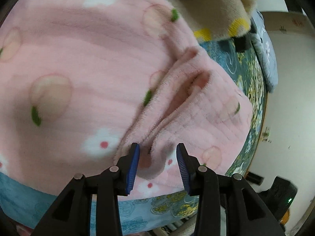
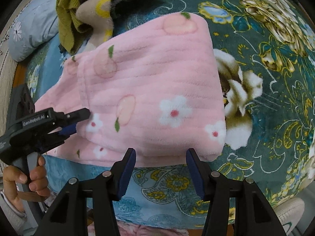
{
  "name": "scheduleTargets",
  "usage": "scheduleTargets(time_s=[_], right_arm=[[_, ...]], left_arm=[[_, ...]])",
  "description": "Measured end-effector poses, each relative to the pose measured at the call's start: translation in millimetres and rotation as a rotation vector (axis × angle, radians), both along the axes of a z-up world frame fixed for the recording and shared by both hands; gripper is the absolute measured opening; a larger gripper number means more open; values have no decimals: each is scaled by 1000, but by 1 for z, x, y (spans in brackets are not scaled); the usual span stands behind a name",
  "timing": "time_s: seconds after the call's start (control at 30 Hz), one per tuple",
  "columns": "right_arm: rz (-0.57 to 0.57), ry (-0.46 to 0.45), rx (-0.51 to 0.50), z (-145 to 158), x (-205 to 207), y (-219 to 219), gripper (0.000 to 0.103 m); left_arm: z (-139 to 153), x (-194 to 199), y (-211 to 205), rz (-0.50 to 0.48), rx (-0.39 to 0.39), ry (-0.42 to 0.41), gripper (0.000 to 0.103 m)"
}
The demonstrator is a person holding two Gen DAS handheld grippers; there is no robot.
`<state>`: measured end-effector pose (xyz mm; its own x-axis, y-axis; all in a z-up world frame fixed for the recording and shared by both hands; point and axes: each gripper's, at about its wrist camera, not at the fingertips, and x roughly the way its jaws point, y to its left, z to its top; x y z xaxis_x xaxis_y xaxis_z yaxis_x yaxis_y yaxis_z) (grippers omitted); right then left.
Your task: Fold clothes
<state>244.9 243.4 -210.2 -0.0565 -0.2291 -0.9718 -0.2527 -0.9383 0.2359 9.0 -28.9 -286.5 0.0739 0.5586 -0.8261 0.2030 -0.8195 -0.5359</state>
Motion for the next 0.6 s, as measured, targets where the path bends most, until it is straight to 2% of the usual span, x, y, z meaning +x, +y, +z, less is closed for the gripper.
scheduleTargets(time_s=[0.07,0.13,0.23,0.33,0.43,0.5,0.6], right_arm=[[-26,8,-24,2,-4,5,57],[-49,21,-45,5,-9,10,57],[-64,36,-47,9,-21,14,57],[-73,41,-46,10,-27,15,57],[-82,47,-45,10,-32,16,57],[-88,41,-43,7,-33,17,57],[-101,9,-37,0,-25,20,57]], left_arm=[[5,0,7,-34,1,31,36],[9,-1,12,-56,11,51,5],[18,0,14,-65,6,83,5],[38,-4,14,-64,85,151,4],[61,-5,20,-135,163,219,4],[56,-5,19,-194,109,189,4],[30,-4,16,-246,25,104,4]])
